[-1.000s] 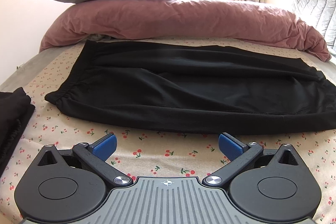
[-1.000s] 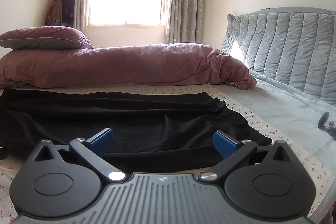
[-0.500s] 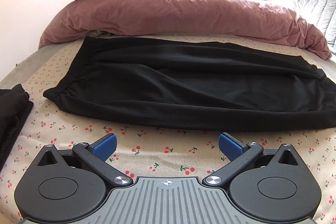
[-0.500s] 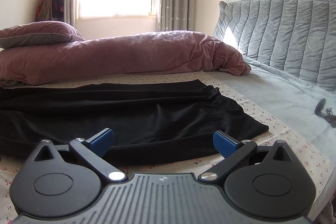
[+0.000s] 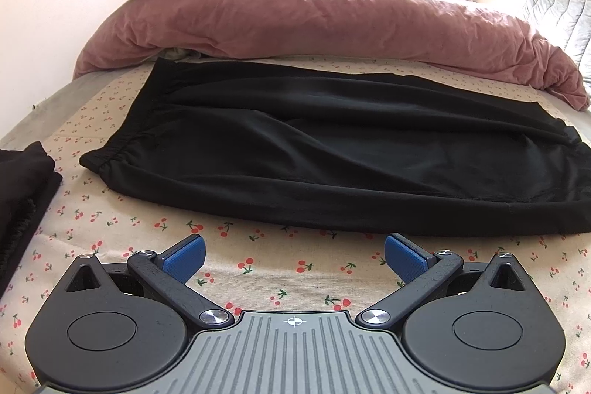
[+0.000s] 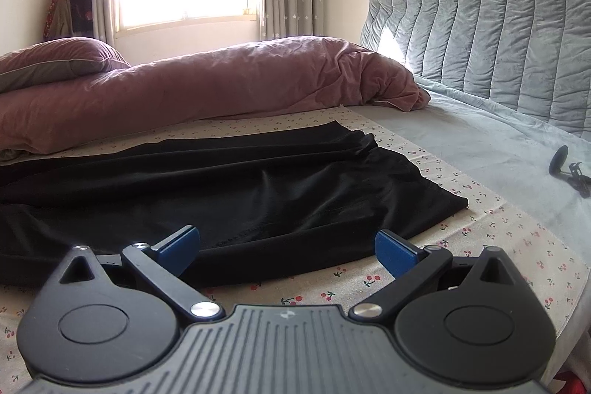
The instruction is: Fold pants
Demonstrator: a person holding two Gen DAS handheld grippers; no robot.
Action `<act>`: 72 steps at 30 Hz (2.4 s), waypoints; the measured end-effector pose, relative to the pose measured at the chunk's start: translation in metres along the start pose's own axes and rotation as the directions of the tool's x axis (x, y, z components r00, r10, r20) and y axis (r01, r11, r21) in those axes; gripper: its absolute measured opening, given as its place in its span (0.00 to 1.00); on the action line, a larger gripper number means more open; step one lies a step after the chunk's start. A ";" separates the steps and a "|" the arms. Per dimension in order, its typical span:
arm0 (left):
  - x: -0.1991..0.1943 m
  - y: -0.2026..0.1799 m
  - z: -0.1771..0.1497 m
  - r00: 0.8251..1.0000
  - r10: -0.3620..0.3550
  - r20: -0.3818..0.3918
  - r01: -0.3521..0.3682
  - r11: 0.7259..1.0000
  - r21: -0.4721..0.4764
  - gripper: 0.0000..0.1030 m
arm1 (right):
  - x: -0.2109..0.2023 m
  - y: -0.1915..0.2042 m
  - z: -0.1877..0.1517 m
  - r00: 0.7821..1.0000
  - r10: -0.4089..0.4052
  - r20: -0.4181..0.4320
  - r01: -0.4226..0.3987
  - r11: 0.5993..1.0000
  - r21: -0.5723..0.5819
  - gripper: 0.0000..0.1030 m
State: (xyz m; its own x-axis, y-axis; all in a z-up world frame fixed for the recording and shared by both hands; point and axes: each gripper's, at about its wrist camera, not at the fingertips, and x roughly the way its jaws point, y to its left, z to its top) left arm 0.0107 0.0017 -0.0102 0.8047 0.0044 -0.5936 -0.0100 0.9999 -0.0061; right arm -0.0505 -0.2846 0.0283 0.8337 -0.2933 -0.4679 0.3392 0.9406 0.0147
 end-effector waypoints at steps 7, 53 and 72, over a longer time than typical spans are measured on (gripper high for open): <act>-0.003 0.012 0.003 1.000 0.012 -0.008 -0.012 0.999 -0.038 1.00 | 0.009 -0.011 0.004 0.993 -0.048 -0.105 0.056 0.996 0.067 0.95; 0.058 0.214 0.079 0.976 0.022 -0.217 -0.115 0.896 -0.429 0.79 | 0.112 -0.118 0.054 0.917 -0.094 -0.387 0.245 0.899 0.363 0.92; 0.133 0.247 0.067 0.953 0.043 -0.300 -0.187 0.863 -0.470 0.00 | 0.187 -0.169 0.035 0.933 -0.004 -0.360 0.225 0.788 0.573 0.06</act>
State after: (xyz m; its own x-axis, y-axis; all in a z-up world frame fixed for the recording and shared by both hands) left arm 0.1553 0.2500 -0.0371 0.5885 0.0443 -0.8073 -0.4380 0.8567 -0.2723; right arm 0.0633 -0.5042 -0.0309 0.6196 -0.2160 -0.7547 0.7043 0.5774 0.4130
